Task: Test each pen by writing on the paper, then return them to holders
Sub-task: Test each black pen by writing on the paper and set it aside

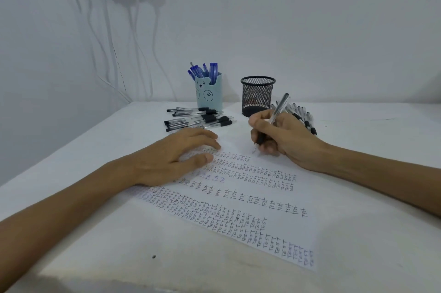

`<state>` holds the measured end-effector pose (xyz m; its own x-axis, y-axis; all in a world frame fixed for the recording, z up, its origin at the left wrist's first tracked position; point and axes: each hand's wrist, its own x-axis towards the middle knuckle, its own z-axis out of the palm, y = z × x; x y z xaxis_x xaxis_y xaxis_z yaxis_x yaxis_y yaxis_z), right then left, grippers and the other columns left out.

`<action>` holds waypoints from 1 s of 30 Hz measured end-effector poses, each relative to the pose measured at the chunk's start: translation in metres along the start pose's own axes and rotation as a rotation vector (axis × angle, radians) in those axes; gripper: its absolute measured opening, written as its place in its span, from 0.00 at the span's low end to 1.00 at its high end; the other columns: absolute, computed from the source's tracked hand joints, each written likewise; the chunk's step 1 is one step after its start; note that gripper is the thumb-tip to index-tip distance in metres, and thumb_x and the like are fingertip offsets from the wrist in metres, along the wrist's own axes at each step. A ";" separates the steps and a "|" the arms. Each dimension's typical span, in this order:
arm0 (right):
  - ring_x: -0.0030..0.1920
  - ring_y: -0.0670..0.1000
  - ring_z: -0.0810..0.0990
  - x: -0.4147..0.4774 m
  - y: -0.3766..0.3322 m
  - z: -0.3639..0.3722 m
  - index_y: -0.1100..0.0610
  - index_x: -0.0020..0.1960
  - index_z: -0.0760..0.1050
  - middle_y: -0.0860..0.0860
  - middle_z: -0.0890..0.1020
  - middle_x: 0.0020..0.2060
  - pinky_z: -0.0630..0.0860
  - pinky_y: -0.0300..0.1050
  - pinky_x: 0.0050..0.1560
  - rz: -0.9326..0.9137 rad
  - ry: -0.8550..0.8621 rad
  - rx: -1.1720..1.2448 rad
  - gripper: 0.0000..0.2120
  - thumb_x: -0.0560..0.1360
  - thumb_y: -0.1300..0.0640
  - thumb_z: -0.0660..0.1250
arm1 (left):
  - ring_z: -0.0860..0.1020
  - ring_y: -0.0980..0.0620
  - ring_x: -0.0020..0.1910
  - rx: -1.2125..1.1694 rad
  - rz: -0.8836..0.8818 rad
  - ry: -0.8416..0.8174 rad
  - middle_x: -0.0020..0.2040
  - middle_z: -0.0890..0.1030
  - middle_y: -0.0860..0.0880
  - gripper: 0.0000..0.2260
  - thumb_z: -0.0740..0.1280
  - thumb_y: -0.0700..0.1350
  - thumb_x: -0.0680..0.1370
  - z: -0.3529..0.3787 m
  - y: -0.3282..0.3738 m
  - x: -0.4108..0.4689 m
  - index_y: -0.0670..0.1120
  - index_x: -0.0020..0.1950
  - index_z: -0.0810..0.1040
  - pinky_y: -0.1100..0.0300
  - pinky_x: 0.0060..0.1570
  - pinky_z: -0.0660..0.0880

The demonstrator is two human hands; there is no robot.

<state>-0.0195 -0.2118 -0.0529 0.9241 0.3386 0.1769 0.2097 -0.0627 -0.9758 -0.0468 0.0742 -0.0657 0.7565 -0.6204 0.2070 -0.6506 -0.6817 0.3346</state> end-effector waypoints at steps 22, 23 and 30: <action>0.26 0.51 0.75 0.068 -0.042 -0.076 0.61 0.34 0.72 0.54 0.77 0.25 0.73 0.41 0.34 0.185 0.223 -1.055 0.19 0.77 0.49 0.69 | 0.71 0.63 0.71 0.036 0.014 0.105 0.68 0.76 0.62 0.15 0.63 0.58 0.84 0.000 -0.025 0.003 0.57 0.68 0.77 0.71 0.69 0.65; 0.29 0.53 0.75 0.071 -0.040 -0.074 0.61 0.33 0.70 0.54 0.76 0.25 0.74 0.43 0.35 0.170 0.226 -1.121 0.20 0.77 0.50 0.68 | 0.71 0.63 0.70 0.036 0.016 0.106 0.68 0.76 0.62 0.14 0.64 0.57 0.84 0.000 -0.025 0.003 0.57 0.69 0.77 0.70 0.69 0.66; 0.30 0.54 0.68 0.078 -0.036 -0.062 0.57 0.30 0.62 0.52 0.67 0.29 0.60 0.42 0.29 0.106 0.249 -1.369 0.23 0.75 0.49 0.70 | 0.71 0.64 0.70 0.028 0.026 0.107 0.69 0.76 0.61 0.16 0.63 0.59 0.83 0.000 -0.025 0.003 0.56 0.69 0.77 0.73 0.69 0.64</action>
<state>0.0649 -0.2414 0.0036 0.9566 0.1100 0.2699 0.1445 -0.9832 -0.1115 -0.0281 0.0899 -0.0732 0.7410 -0.5940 0.3132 -0.6707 -0.6775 0.3019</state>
